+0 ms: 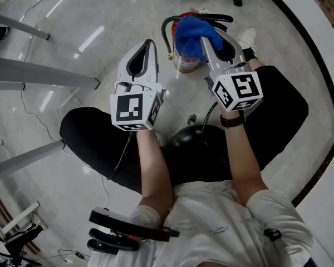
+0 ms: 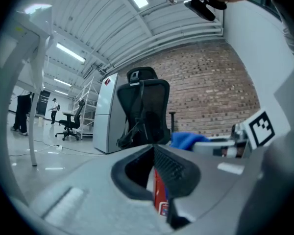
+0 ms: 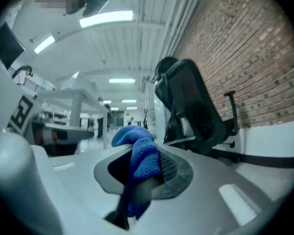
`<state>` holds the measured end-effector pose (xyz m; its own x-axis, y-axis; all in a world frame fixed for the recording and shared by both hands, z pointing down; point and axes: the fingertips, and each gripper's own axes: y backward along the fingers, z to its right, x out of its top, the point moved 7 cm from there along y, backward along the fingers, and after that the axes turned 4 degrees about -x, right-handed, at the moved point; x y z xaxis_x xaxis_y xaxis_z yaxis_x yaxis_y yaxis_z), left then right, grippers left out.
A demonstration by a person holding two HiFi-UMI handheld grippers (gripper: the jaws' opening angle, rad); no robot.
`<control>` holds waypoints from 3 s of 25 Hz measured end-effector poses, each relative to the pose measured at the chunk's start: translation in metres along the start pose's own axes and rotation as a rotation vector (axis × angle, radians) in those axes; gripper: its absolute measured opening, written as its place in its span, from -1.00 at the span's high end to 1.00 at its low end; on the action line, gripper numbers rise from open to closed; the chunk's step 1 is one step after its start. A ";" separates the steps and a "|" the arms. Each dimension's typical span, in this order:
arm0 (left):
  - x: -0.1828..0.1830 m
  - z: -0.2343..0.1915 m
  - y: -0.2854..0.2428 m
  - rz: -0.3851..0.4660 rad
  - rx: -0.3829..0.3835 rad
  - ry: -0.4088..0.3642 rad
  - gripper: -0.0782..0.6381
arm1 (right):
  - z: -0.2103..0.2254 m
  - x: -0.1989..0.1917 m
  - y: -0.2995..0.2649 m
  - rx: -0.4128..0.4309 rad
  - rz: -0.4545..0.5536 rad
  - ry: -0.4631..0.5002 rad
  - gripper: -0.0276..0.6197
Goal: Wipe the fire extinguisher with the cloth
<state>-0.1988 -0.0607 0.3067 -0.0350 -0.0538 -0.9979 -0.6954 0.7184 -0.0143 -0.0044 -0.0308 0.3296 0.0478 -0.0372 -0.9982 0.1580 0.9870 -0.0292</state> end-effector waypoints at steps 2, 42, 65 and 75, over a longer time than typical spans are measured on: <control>-0.001 0.001 -0.002 0.006 0.003 0.001 0.78 | 0.001 -0.035 -0.014 0.005 -0.095 0.062 0.71; -0.030 0.089 0.050 -0.007 0.358 0.051 0.78 | -0.041 -0.142 0.005 0.428 -0.070 0.090 0.71; -0.085 0.120 0.047 -0.104 0.465 0.045 0.78 | 0.025 -0.323 -0.010 0.430 -0.523 0.451 0.71; -0.091 0.115 0.035 -0.084 0.587 0.069 0.78 | 0.055 -0.400 -0.032 0.521 -0.802 0.379 0.71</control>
<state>-0.1375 0.0494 0.3901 -0.0578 -0.1577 -0.9858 -0.1859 0.9719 -0.1446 0.0255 -0.0559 0.7330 -0.5604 -0.5146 -0.6489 0.4188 0.4999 -0.7581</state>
